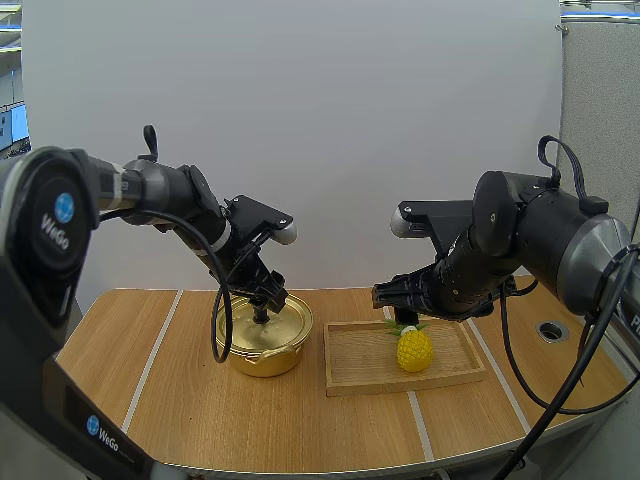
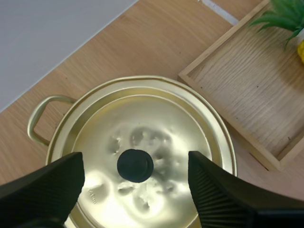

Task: Open the pot, put the pineapple inside, and close it

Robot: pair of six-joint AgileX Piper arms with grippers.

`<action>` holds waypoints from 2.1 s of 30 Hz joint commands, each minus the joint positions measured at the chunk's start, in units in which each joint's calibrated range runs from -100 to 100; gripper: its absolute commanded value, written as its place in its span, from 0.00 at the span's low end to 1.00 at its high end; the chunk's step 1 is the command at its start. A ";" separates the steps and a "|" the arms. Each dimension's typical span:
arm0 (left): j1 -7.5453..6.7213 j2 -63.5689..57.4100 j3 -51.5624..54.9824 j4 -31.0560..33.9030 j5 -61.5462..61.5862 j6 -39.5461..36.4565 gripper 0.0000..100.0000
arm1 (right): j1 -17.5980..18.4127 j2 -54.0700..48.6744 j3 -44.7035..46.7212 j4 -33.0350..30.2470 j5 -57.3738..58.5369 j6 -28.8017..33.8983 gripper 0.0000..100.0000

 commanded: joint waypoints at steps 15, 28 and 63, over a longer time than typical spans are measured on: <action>-0.24 6.47 -2.49 0.40 -3.96 -0.49 1.00 | -0.20 -0.12 -0.77 -0.62 0.13 -0.06 1.00; -0.24 6.47 -2.60 0.50 -1.13 -0.87 0.00 | -0.20 -0.12 -0.77 -0.62 0.13 -0.06 1.00; -0.17 -23.95 -43.59 8.58 4.67 -15.94 0.00 | -0.20 -0.12 -0.77 0.91 -1.77 -0.06 1.00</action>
